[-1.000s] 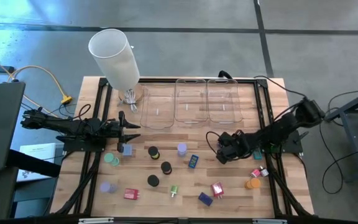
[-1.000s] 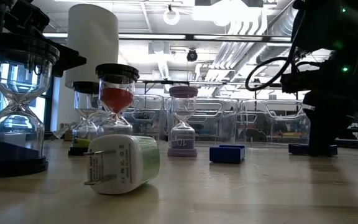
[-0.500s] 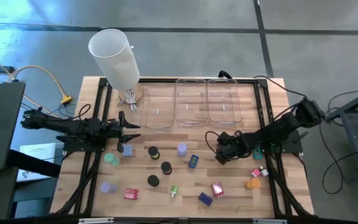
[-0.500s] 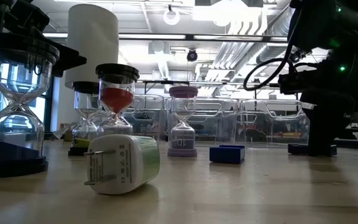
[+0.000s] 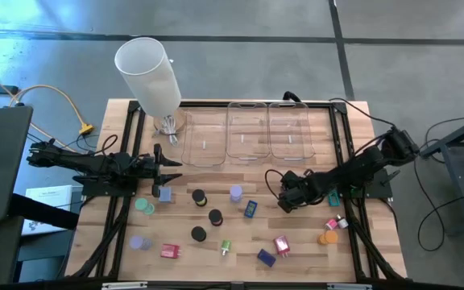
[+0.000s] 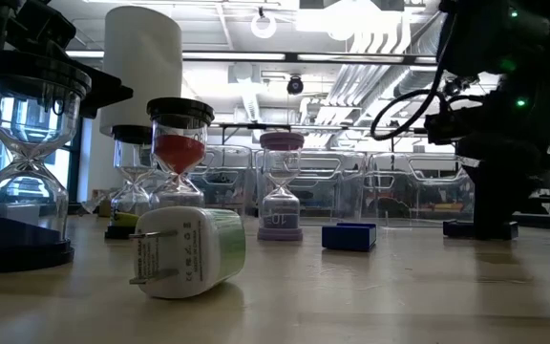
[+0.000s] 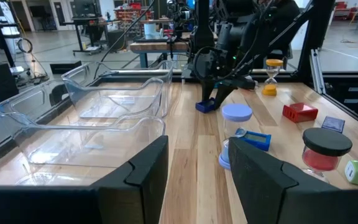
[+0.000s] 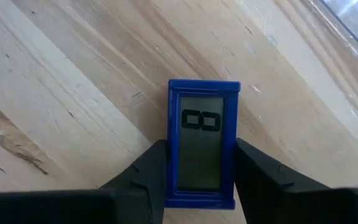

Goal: Pick & Place Office items
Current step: Put the top dark blue digital clock into the right transparent bin, then put the top violet hourglass into the middle transparent bin

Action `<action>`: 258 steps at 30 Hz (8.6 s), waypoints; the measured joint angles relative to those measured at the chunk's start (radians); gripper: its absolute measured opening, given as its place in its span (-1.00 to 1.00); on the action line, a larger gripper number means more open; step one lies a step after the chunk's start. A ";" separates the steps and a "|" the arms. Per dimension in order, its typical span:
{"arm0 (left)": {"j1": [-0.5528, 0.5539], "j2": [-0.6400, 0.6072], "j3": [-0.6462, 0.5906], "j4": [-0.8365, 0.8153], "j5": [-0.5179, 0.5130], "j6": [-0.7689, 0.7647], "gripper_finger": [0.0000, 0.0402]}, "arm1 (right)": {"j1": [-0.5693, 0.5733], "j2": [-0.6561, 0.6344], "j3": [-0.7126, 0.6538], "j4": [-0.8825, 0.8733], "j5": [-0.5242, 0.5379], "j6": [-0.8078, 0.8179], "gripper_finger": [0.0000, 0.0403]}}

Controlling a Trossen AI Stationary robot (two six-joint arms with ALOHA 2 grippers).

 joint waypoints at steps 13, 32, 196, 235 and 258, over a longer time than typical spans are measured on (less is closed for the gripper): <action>0.000 0.000 0.000 0.006 0.000 0.000 -0.19 | 0.016 0.000 0.293 -0.403 -0.051 -0.062 -0.32; 0.000 0.000 0.000 0.006 0.000 0.000 -0.19 | -0.129 -0.004 0.728 -0.926 0.220 -0.215 -0.32; 0.000 0.000 0.000 0.006 0.000 0.000 -0.19 | 0.202 -0.050 0.419 -0.102 0.762 0.010 0.32; 0.000 0.000 0.000 0.006 0.000 0.000 -0.19 | 0.175 -0.025 0.419 0.038 0.770 -0.207 0.32; 0.000 0.000 0.000 0.006 0.000 0.000 -0.19 | 0.154 -0.026 0.419 0.039 0.627 -0.392 0.32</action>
